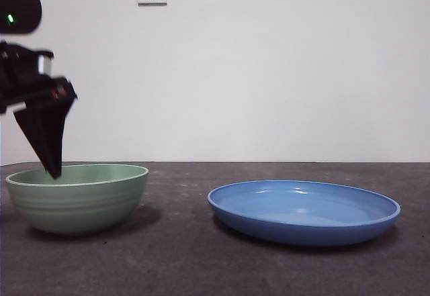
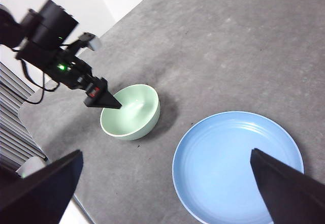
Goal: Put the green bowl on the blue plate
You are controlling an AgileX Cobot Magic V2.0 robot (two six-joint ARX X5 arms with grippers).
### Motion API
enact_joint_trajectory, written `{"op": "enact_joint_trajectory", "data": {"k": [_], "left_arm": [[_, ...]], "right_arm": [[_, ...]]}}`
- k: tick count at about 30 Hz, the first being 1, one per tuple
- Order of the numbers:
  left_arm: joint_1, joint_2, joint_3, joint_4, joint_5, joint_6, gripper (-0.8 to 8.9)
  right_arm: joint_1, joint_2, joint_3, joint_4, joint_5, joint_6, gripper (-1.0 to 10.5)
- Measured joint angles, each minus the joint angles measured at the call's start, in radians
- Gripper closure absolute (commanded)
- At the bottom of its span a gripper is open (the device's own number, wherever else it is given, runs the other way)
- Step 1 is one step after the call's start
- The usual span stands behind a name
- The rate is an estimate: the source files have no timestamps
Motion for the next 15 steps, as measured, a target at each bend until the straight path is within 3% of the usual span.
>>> {"op": "enact_joint_trajectory", "data": {"k": [3, 8, 15], "left_arm": [[0.000, 0.043, 0.000, 0.015, 0.000, 0.006, 2.29], [0.000, 0.074, 0.000, 0.032, 0.000, 0.010, 4.83], [0.000, 0.078, 0.000, 0.035, 0.000, 0.010, 7.63]], "right_arm": [[0.000, 0.000, 0.000, 0.000, 0.000, 0.000, 4.0], [0.000, 0.000, 0.000, 0.000, 0.000, 0.000, 4.0], [0.000, 0.000, 0.000, 0.000, 0.000, 0.000, 4.0]]}}
